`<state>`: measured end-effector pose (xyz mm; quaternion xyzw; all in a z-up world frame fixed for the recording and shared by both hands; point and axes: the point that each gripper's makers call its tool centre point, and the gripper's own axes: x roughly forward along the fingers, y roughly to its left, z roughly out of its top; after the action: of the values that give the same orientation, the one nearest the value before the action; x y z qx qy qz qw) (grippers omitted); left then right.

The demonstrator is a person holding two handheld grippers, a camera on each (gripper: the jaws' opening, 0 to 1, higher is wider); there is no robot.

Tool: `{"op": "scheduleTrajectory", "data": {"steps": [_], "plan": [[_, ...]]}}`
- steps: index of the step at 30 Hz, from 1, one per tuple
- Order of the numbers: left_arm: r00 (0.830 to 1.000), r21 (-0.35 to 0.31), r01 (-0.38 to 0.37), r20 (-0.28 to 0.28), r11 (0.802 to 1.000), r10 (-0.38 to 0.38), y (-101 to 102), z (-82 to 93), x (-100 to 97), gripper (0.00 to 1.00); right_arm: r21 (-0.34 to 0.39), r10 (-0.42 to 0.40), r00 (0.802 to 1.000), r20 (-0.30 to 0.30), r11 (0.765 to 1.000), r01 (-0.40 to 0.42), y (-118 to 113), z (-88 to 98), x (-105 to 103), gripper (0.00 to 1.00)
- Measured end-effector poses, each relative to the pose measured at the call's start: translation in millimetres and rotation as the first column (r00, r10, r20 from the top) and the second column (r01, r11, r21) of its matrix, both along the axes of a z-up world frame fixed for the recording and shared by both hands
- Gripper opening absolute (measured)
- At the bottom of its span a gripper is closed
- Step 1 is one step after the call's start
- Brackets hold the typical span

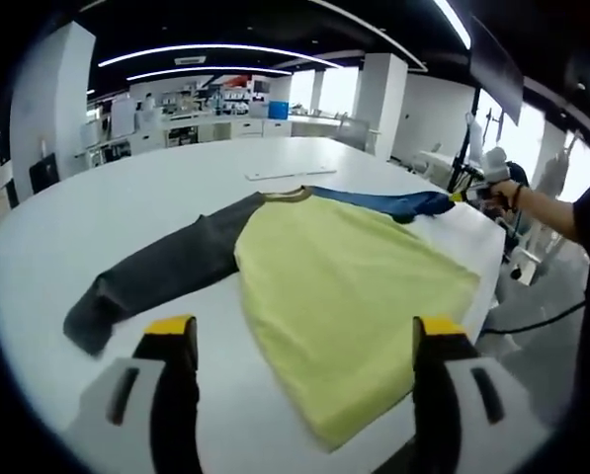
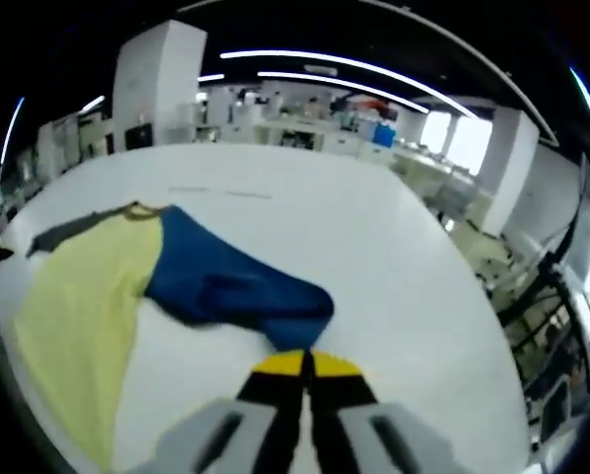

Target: Fold the garment on the visible template until the final outline fits inside the template.

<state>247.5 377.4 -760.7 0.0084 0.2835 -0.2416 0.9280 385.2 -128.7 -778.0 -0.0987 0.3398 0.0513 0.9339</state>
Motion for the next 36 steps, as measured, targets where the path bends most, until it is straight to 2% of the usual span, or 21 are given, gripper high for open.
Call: {"op": "scheduleTrajectory", "data": {"steps": [6, 14, 23, 25, 27, 29, 33, 36], "plan": [[1.0, -0.018, 0.013, 0.015, 1.0, -0.013, -3, 4.1, -0.7, 0.88, 0.015, -0.008, 1.0, -0.011, 1.0, 0.008, -7, 6.5, 3, 0.0], [1.0, -0.009, 0.018, 0.004, 1.0, -0.018, -4, 2.6, -2.5, 0.88, -0.034, -0.02, 1.0, -0.023, 0.999, 0.019, -30, 14.1, 14, 0.0], [0.999, -0.007, 0.042, -0.002, 0.999, -0.042, -10, 1.3, -1.7, 0.89, -0.041, -0.059, 0.997, -0.042, 0.998, 0.058, -48, 6.3, 30, 0.0], [0.999, -0.007, 0.043, 0.002, 0.999, -0.043, -10, 2.1, -0.5, 0.89, -0.045, -0.065, 0.997, -0.044, 0.997, 0.063, -42, 6.4, 26, 0.0], [0.999, -0.011, 0.04, 0.004, 0.999, -0.04, -10, 3.0, 0.0, 0.89, -0.052, -0.068, 0.997, -0.047, 0.997, 0.066, -44, 3.7, 31, 0.0], [0.999, -0.011, 0.041, 0.004, 0.999, -0.041, -9, 2.9, 0.0, 0.89, -0.059, -0.07, 0.997, -0.043, 0.996, 0.067, -60, -1.6, 47, 0.0], [0.999, -0.003, 0.043, -0.003, 0.999, -0.043, -8, 1.7, -1.1, 0.89, -0.067, -0.079, 0.996, -0.046, 0.995, 0.076, -58, -4.9, 48, 0.0], [0.999, 0.002, 0.04, -0.008, 0.999, -0.04, -7, 2.0, -1.6, 0.89, -0.065, -0.082, 0.996, -0.047, 0.995, 0.079, -68, -13.1, 61, 0.0]]}}
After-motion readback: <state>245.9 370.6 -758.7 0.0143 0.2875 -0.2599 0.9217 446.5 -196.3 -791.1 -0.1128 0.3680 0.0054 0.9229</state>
